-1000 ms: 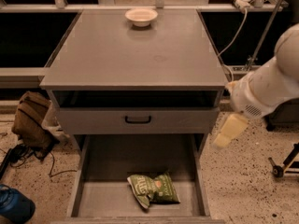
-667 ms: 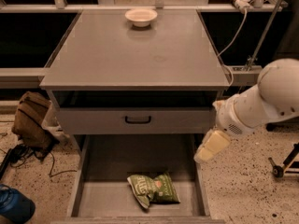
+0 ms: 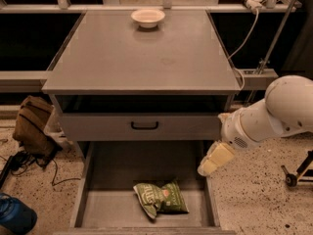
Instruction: Pick green jalapeno chip bag from middle drawer and place on counter
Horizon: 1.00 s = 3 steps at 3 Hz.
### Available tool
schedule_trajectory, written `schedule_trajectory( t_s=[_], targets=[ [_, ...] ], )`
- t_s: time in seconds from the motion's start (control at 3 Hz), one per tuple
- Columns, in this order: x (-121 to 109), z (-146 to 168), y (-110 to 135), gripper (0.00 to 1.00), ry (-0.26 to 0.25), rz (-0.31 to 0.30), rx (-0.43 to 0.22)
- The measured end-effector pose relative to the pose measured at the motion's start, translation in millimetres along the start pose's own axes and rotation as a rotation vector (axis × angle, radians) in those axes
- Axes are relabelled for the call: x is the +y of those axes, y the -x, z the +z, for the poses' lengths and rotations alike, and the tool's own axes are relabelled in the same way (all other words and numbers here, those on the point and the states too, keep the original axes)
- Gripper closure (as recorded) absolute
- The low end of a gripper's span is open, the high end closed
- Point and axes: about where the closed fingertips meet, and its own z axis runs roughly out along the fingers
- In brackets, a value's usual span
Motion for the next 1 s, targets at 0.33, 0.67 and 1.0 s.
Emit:
schedule_trajectory(
  t_s=[0.33, 0.67, 1.0],
  targets=[
    [4.5, 9.6, -3.7, 0.00, 0.012, 0.009, -0.011],
    [25.1, 47.7, -17.4, 0.00, 0.036, 0.039, -0.022],
    [39.2, 90.9, -34.2, 0.00, 0.066, 0.083, -0.065]
  ],
)
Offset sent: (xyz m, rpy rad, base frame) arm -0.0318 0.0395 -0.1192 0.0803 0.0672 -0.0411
